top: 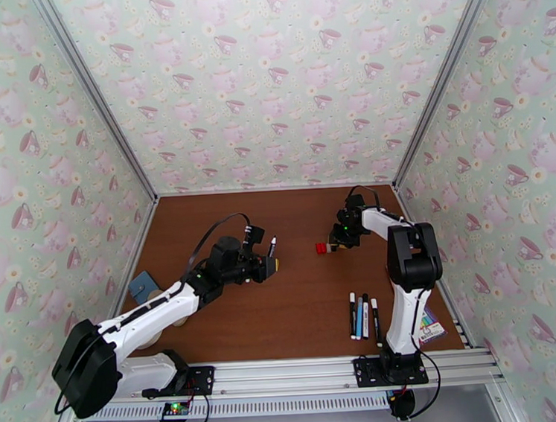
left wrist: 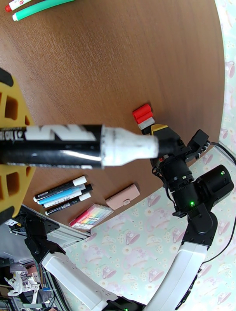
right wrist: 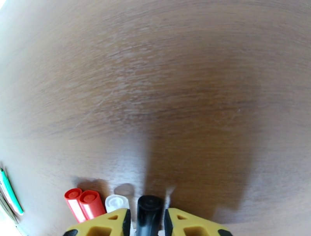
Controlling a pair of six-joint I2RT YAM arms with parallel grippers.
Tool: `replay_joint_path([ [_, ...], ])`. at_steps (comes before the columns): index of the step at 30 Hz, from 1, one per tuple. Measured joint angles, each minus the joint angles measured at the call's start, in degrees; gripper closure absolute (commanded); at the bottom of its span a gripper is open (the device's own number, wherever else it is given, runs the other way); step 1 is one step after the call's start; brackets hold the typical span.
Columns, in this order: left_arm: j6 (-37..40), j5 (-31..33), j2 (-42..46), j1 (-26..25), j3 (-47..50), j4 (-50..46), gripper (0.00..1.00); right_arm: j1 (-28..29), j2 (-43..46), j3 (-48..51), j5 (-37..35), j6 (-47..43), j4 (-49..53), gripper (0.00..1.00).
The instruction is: Open the pen caps
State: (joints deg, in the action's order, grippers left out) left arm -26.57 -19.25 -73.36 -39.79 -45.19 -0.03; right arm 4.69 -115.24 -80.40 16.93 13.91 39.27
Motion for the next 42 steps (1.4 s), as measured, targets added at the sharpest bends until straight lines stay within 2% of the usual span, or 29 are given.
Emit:
replay_joint_path([
  [6, 0.7, 2.9, -1.8, -1.0, -0.1, -2.8, 0.93, 0.0, 8.2, 6.4, 0.0, 2.9, -4.8, 0.66],
  [17, 1.0, 9.3, -4.6, -2.2, -3.1, -7.7, 0.89, 1.3, 21.2, 18.0, 4.7, 7.6, -16.0, 0.51],
  [24, 0.9, 14.8, -8.8, -2.8, -5.8, -11.4, 0.89, 6.7, 30.9, 25.6, 7.4, 10.2, -21.8, 0.31],
  [29, 0.0, 18.1, -12.7, -2.8, -7.3, -13.5, 0.88, 12.9, 37.0, 31.5, 7.3, 12.8, -25.4, 0.03],
  [30, -0.3, 18.8, -13.5, -2.8, -7.7, -13.9, 0.88, 13.9, 37.9, 32.5, 7.3, 13.1, -26.1, 0.0],
  [35, -1.7, 22.8, -17.1, -2.8, -9.3, -15.5, 0.85, 18.3, 40.8, 37.7, 7.4, 15.7, -30.0, 0.0],
  [42, -3.1, 27.7, -22.5, -2.8, -13.3, -17.6, 0.82, 20.2, 43.0, 43.3, 7.3, 19.6, -35.1, 0.0],
])
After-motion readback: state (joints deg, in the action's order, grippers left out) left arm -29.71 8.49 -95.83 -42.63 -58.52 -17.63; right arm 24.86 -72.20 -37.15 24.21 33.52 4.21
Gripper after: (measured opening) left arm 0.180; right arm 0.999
